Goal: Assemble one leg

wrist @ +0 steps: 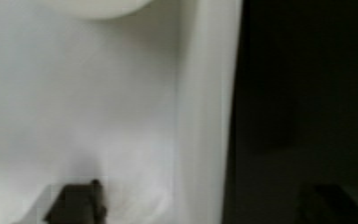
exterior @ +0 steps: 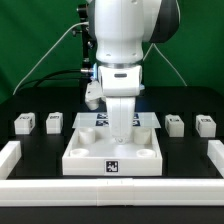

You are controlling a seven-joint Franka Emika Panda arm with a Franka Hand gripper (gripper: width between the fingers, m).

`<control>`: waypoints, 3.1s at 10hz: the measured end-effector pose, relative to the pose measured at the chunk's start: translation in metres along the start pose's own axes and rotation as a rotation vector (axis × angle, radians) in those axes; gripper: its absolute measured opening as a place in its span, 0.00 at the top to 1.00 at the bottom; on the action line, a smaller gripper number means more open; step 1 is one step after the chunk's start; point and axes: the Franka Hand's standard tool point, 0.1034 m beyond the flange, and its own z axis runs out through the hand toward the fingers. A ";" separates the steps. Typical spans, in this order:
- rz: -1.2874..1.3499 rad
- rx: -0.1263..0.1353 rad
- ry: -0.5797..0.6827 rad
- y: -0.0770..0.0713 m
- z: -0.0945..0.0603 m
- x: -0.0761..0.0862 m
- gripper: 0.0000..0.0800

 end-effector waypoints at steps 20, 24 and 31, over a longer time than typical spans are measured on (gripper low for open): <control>0.027 -0.049 0.030 0.063 -0.010 0.072 0.91; 0.056 -0.050 0.032 0.065 -0.011 0.075 0.91; 0.025 -0.055 0.042 0.068 -0.011 0.091 0.91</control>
Offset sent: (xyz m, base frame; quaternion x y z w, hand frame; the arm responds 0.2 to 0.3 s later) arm 0.0000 0.0000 0.0000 0.0000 0.0000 0.0000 1.0000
